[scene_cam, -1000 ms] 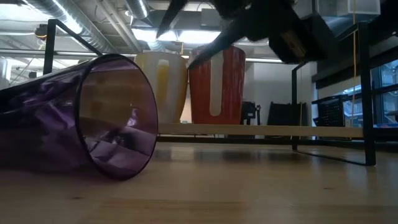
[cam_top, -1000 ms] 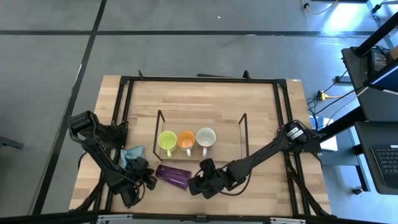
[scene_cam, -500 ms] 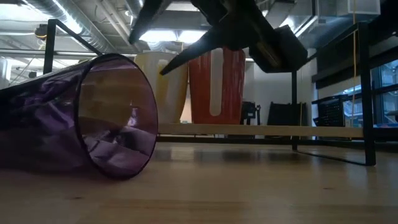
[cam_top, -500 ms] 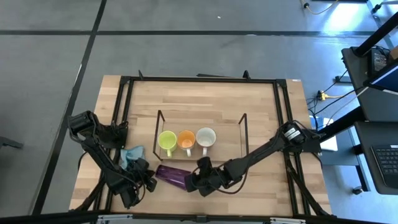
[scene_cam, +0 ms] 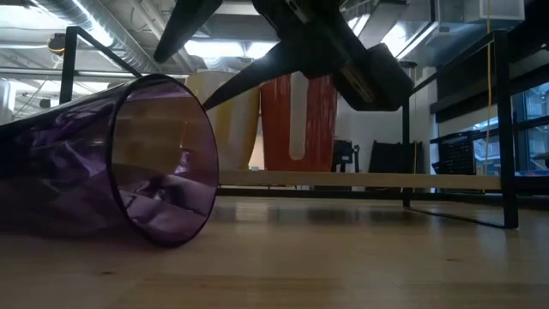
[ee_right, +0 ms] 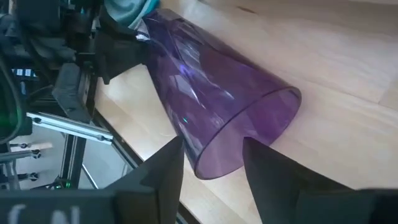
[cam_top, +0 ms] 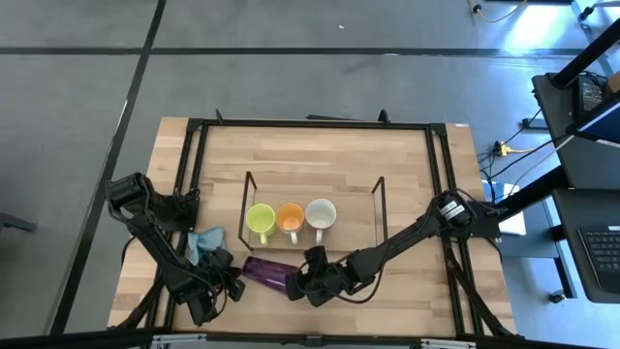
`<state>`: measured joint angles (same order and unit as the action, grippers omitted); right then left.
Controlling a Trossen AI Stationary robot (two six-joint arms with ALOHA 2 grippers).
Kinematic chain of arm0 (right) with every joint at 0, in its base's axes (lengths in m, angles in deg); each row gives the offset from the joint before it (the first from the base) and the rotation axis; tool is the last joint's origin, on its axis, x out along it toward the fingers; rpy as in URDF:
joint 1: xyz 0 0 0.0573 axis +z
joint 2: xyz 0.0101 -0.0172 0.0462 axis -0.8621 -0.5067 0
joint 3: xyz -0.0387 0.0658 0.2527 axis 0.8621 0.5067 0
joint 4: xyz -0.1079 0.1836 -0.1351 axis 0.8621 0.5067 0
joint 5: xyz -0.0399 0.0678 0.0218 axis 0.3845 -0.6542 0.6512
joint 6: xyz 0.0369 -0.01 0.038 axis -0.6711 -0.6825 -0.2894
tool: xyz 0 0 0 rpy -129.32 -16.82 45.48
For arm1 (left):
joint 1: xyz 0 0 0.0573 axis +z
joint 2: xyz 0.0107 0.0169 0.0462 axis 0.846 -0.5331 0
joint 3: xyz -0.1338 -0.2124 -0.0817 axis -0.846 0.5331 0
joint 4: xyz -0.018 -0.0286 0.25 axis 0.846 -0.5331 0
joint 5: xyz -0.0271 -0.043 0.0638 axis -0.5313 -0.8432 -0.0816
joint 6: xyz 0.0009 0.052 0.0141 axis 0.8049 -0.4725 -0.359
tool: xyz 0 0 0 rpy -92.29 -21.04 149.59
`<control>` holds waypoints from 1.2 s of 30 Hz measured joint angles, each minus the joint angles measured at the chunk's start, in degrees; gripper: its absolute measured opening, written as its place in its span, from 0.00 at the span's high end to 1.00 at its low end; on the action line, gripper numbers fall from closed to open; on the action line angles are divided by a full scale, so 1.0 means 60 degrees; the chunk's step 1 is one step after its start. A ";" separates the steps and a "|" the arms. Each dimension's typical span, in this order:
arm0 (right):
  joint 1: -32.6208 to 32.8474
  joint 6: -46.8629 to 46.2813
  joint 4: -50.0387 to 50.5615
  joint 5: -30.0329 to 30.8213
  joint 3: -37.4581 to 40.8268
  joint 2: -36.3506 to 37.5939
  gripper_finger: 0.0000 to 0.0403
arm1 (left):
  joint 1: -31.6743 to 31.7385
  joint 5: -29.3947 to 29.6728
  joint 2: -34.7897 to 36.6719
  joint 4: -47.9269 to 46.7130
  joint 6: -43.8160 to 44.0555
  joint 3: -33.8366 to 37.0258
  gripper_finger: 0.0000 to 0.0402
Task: Stack small to large cups/mugs on shelf
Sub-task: Put the violet cup on the shelf
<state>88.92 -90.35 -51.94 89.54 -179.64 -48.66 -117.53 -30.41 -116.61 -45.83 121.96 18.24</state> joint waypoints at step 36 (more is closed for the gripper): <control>-0.0033 0.0512 -0.0772 -0.0232 -0.0018 -0.0213 0.90 | 0.0401 -0.0124 0.0007 0.1278 -0.1724 -0.0004 0.93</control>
<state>88.72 -87.28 -56.58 88.15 -179.75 -49.93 -115.12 -31.15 -116.57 -38.17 111.61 18.22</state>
